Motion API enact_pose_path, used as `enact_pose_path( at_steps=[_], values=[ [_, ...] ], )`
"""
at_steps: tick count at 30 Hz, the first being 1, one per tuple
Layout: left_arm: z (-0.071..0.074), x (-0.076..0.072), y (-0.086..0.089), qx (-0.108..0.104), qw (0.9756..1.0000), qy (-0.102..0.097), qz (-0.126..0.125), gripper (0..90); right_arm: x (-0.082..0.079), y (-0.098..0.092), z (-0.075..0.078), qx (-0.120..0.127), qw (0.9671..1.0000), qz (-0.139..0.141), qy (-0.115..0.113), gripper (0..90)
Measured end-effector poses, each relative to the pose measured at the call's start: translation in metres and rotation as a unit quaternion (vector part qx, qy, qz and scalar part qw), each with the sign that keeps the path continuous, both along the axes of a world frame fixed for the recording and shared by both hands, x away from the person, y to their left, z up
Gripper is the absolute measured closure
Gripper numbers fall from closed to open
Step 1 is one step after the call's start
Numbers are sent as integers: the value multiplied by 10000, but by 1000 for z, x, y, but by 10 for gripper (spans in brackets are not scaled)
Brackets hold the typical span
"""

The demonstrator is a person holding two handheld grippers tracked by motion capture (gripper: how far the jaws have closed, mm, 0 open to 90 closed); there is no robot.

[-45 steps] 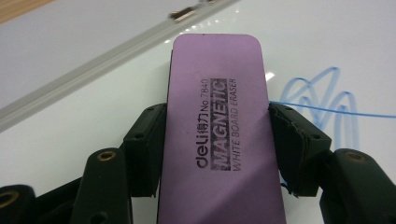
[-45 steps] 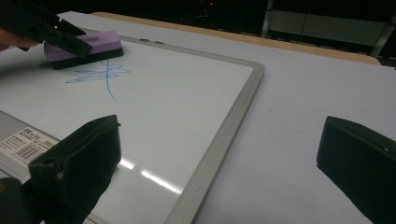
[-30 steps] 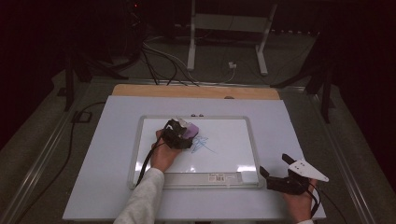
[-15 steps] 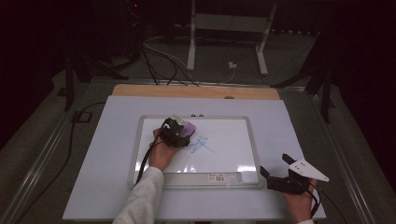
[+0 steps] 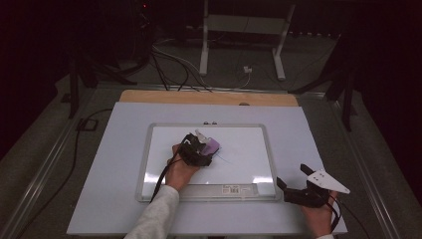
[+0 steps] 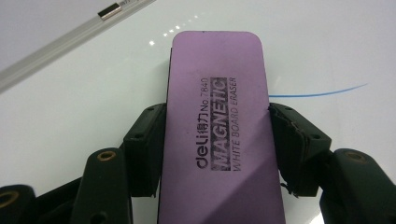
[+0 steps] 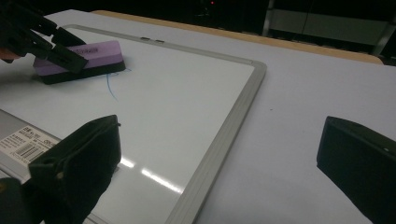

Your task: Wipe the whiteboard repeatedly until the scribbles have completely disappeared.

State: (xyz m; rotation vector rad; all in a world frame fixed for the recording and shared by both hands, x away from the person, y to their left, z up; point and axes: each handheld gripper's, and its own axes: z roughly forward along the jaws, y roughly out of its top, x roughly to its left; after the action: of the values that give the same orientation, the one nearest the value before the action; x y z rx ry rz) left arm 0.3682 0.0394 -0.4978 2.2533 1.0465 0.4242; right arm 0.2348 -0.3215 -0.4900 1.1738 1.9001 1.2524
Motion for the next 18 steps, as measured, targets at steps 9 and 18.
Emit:
enact_pose_path(
  at_steps=[9, 18],
  values=[
    [0, 17, 21, -7, 9984, 66, 564, 418, -1, -2, 1, 13, 10000, -23, -3, 2],
    [2, 3, 6, 71, 9996, 85, 277, 418, 0, 0, 0, 5, 10000, -3, -1, 2]
  ],
)
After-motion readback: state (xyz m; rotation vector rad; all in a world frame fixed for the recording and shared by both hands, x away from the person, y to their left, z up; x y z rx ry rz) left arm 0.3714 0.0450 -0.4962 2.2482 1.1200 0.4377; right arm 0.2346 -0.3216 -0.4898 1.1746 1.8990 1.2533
